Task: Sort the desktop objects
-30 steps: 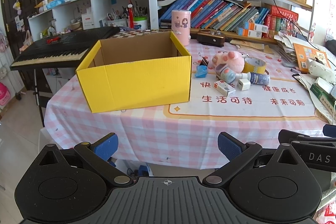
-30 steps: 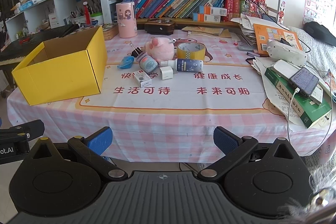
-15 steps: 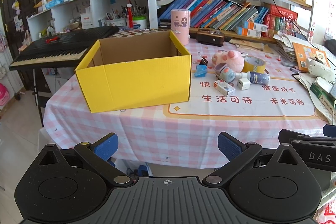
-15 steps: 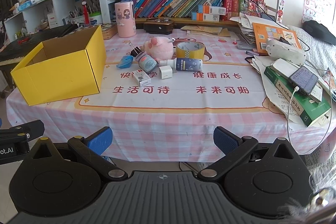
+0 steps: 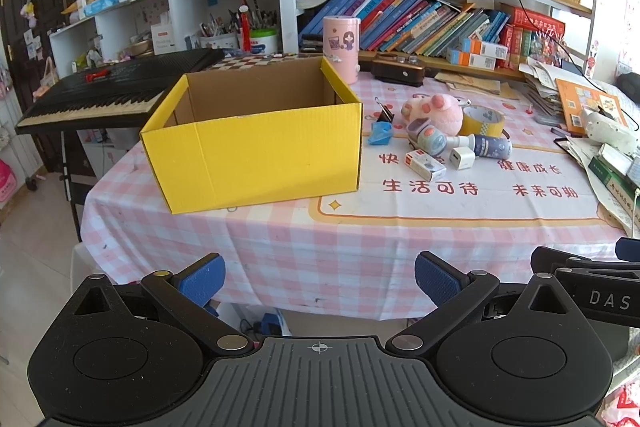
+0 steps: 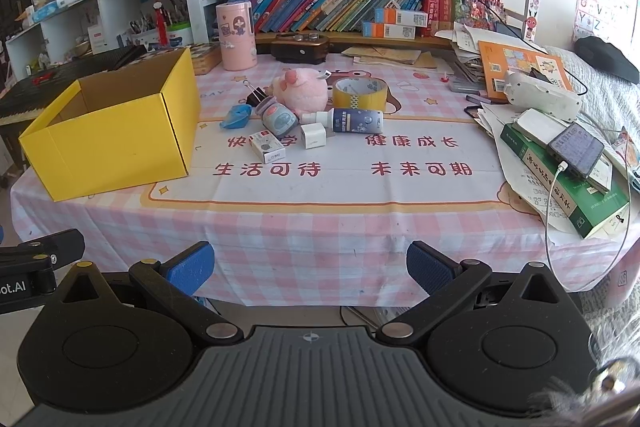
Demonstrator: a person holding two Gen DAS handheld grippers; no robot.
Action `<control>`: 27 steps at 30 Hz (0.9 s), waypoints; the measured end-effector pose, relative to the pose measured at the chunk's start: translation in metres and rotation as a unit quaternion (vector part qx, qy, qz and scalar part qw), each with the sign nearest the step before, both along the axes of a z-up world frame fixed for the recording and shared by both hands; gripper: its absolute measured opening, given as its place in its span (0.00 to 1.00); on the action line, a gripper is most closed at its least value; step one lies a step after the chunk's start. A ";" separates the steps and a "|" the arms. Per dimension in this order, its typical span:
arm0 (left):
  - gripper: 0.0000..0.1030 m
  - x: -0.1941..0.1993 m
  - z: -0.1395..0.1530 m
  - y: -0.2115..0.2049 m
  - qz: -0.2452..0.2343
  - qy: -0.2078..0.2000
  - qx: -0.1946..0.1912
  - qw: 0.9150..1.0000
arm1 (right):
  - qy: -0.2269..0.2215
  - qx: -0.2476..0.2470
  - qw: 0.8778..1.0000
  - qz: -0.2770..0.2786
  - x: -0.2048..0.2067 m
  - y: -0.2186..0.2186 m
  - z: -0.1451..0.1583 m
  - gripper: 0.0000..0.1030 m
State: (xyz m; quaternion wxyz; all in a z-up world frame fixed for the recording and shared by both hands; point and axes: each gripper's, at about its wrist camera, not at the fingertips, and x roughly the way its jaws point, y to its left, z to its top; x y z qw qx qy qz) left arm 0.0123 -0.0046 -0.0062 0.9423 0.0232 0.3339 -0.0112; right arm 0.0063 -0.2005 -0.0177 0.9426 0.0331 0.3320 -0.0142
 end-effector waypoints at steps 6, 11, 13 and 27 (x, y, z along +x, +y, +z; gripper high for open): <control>0.99 0.000 -0.001 -0.003 -0.005 0.003 0.001 1.000 | 0.001 0.001 1.000 -0.005 -0.002 -0.002 -0.001 1.00; 0.99 0.003 -0.001 -0.003 -0.012 0.006 0.001 1.000 | 0.003 0.002 1.000 -0.012 -0.006 -0.004 -0.005 1.00; 0.99 0.005 -0.001 -0.005 -0.016 0.007 0.002 1.000 | 0.004 0.002 1.000 -0.016 -0.006 -0.005 -0.004 1.00; 0.99 0.020 -0.004 -0.017 -0.047 0.013 -0.002 0.999 | 0.016 0.003 0.999 -0.037 0.004 -0.017 -0.004 1.00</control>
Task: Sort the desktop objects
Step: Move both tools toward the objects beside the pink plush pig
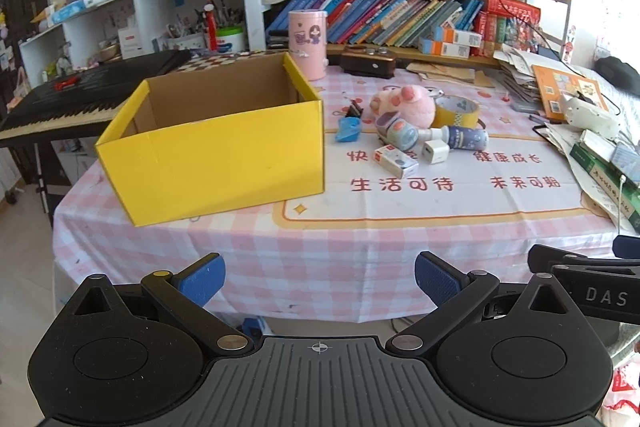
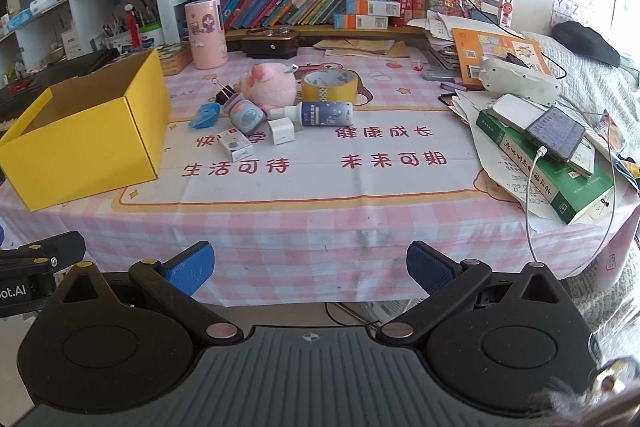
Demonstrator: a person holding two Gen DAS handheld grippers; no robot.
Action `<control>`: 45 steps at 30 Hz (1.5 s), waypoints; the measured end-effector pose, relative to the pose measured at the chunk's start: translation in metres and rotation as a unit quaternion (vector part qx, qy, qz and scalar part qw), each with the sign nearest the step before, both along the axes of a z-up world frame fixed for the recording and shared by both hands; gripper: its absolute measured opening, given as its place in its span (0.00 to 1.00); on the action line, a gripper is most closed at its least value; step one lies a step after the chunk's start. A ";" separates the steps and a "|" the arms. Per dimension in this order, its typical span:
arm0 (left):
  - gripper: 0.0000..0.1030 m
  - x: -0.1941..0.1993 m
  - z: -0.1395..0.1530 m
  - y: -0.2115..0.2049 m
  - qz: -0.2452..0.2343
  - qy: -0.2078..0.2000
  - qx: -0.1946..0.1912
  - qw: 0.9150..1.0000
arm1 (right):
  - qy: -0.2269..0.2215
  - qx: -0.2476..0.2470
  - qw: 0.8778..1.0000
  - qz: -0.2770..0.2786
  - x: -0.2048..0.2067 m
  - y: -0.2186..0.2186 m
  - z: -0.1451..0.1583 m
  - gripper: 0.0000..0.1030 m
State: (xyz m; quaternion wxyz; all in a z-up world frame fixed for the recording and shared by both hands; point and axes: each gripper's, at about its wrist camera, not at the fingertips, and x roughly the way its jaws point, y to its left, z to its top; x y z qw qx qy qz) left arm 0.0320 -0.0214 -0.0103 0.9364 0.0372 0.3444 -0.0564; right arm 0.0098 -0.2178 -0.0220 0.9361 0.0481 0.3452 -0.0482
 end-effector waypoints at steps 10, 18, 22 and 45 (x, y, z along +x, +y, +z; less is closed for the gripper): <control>0.99 0.015 -0.006 -0.013 -0.018 0.011 -0.002 1.000 | 0.010 0.004 1.000 0.007 0.019 -0.008 -0.004 1.00; 0.99 0.037 -0.008 -0.031 -0.016 0.022 -0.002 1.000 | 0.014 0.000 1.000 0.008 0.045 -0.026 -0.004 1.00; 0.99 0.051 -0.012 -0.045 -0.022 0.030 -0.003 0.999 | 0.022 0.000 1.000 0.008 0.059 -0.039 -0.007 1.00; 0.98 0.121 -0.016 -0.108 -0.023 0.042 -0.004 0.999 | 0.014 0.022 0.999 0.026 0.150 -0.101 -0.007 1.00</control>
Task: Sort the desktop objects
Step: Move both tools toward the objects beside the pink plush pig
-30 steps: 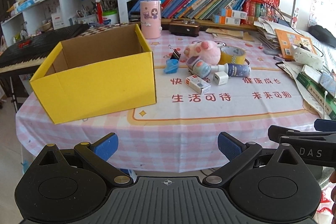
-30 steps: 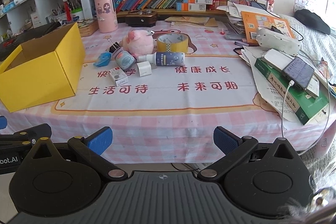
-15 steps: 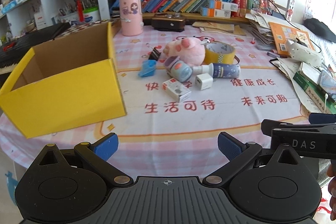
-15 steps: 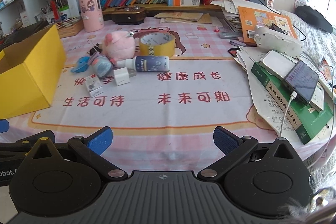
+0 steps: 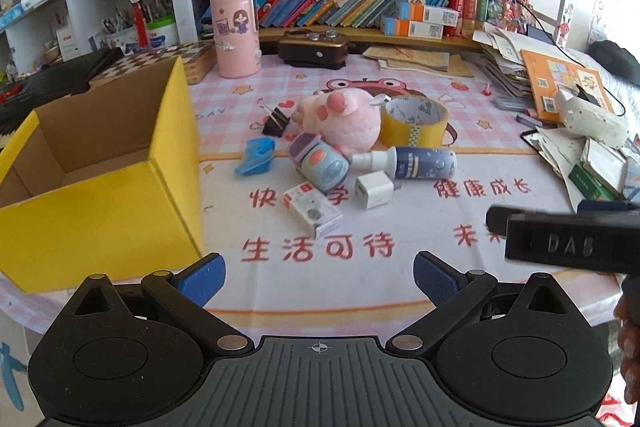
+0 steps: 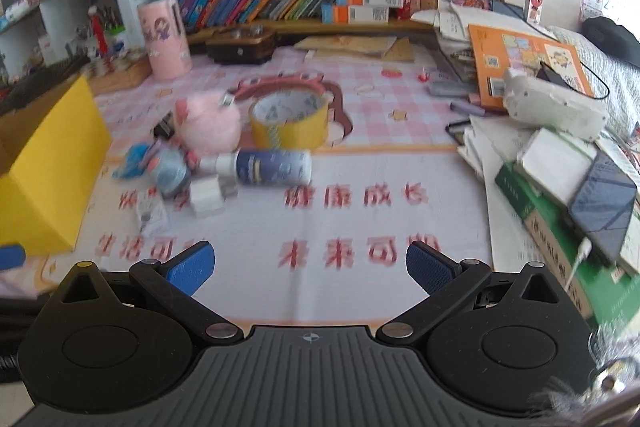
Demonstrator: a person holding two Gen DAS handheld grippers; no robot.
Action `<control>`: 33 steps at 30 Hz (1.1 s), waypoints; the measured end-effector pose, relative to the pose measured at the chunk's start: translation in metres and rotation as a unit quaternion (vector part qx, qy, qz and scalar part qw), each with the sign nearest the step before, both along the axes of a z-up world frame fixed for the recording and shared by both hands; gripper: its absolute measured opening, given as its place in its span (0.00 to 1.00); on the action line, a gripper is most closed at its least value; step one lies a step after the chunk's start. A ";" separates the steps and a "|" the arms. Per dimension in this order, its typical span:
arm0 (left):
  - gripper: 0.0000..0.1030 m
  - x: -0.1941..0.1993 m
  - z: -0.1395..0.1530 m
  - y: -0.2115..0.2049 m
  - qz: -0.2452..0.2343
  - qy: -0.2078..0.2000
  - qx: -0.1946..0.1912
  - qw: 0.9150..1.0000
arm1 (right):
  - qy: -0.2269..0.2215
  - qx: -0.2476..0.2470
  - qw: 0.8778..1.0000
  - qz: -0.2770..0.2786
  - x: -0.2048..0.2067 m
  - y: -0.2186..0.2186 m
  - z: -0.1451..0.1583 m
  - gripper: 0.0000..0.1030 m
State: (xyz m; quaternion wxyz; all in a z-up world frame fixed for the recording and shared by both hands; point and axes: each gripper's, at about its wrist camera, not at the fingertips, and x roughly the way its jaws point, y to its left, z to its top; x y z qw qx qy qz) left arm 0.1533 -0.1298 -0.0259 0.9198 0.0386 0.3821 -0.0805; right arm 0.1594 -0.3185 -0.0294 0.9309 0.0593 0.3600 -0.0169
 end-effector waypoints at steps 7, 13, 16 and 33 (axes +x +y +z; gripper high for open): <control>0.94 0.023 -0.003 -0.015 0.023 0.001 -0.007 1.000 | -0.008 -0.002 1.000 0.016 0.033 -0.017 -0.002 0.98; 0.82 0.045 -0.013 -0.024 0.052 0.009 -0.003 0.999 | -0.001 -0.002 0.998 0.064 0.062 -0.022 -0.005 0.79; 0.72 0.059 -0.020 -0.026 0.071 0.014 0.004 0.997 | 0.009 -0.006 0.996 0.091 0.076 -0.019 -0.008 0.64; 0.49 0.106 -0.062 -0.032 0.129 0.075 0.004 0.989 | 0.050 -0.078 0.961 0.261 0.143 0.004 -0.038 0.60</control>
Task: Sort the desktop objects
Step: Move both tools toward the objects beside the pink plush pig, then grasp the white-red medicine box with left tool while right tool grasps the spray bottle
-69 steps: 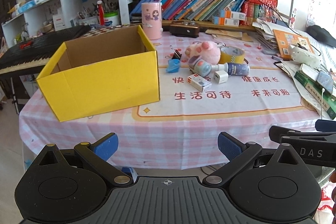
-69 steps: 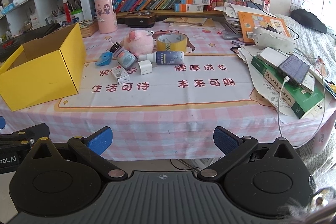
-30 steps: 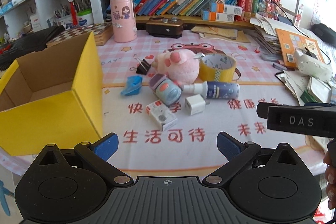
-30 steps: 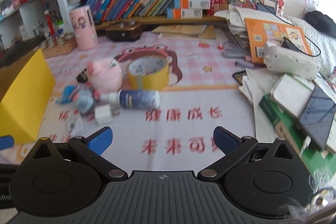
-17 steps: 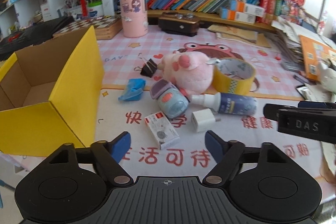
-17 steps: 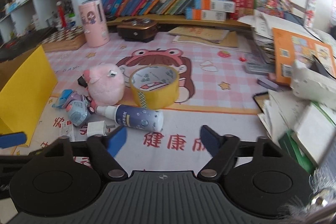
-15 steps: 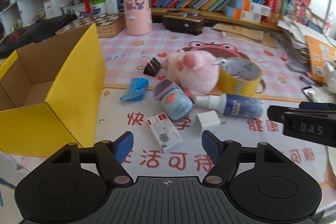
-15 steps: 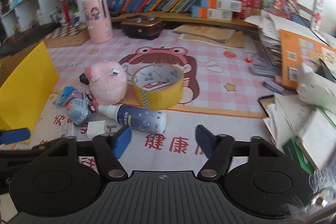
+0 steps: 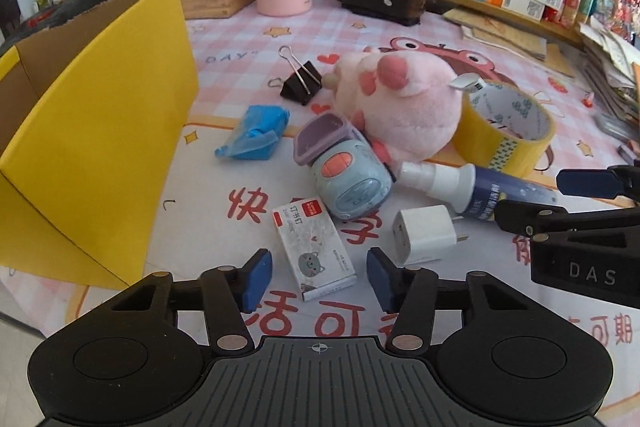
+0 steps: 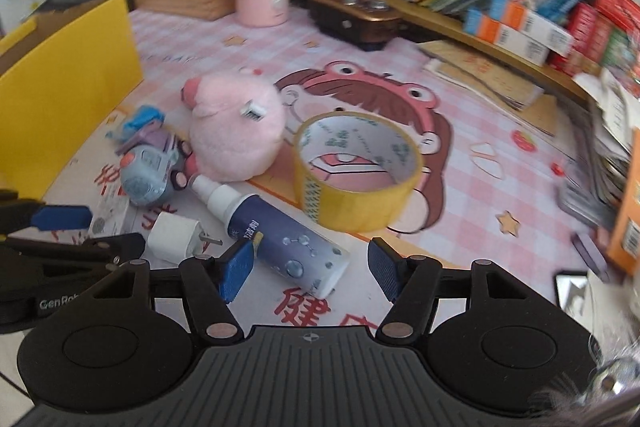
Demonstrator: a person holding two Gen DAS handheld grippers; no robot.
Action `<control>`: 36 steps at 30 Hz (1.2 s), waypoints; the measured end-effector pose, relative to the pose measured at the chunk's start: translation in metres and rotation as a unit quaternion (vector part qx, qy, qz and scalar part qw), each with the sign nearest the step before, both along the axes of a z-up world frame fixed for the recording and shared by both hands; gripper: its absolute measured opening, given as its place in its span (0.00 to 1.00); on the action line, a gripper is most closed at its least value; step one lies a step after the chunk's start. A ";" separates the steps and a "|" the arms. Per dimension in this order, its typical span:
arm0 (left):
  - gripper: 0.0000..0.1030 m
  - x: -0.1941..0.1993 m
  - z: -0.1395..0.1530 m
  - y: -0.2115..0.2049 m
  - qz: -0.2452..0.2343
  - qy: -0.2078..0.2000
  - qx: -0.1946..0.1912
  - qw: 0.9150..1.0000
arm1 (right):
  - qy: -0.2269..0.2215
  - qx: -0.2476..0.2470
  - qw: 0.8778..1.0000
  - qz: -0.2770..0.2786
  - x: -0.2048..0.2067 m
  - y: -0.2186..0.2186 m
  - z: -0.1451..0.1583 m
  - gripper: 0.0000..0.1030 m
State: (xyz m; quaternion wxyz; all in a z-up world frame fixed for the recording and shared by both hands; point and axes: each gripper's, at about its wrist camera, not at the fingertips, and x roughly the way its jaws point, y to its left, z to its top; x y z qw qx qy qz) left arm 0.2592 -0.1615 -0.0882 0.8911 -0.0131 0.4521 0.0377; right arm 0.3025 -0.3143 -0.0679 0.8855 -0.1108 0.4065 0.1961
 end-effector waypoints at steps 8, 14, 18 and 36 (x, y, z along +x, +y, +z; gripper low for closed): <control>0.41 0.002 0.000 0.000 0.005 -0.005 0.002 1.000 | 0.023 -0.026 0.999 0.036 0.018 0.013 -0.012 0.63; 0.29 -0.002 0.002 0.003 -0.001 -0.006 -0.007 1.000 | 0.045 0.002 0.998 0.043 0.008 0.002 -0.014 0.43; 0.28 -0.009 0.003 0.003 -0.017 -0.002 -0.019 1.000 | 0.056 0.011 0.998 0.023 -0.007 -0.007 -0.014 0.36; 0.27 -0.042 0.030 0.017 -0.004 -0.046 -0.059 0.997 | 0.054 0.007 0.998 -0.004 -0.020 0.000 -0.015 0.32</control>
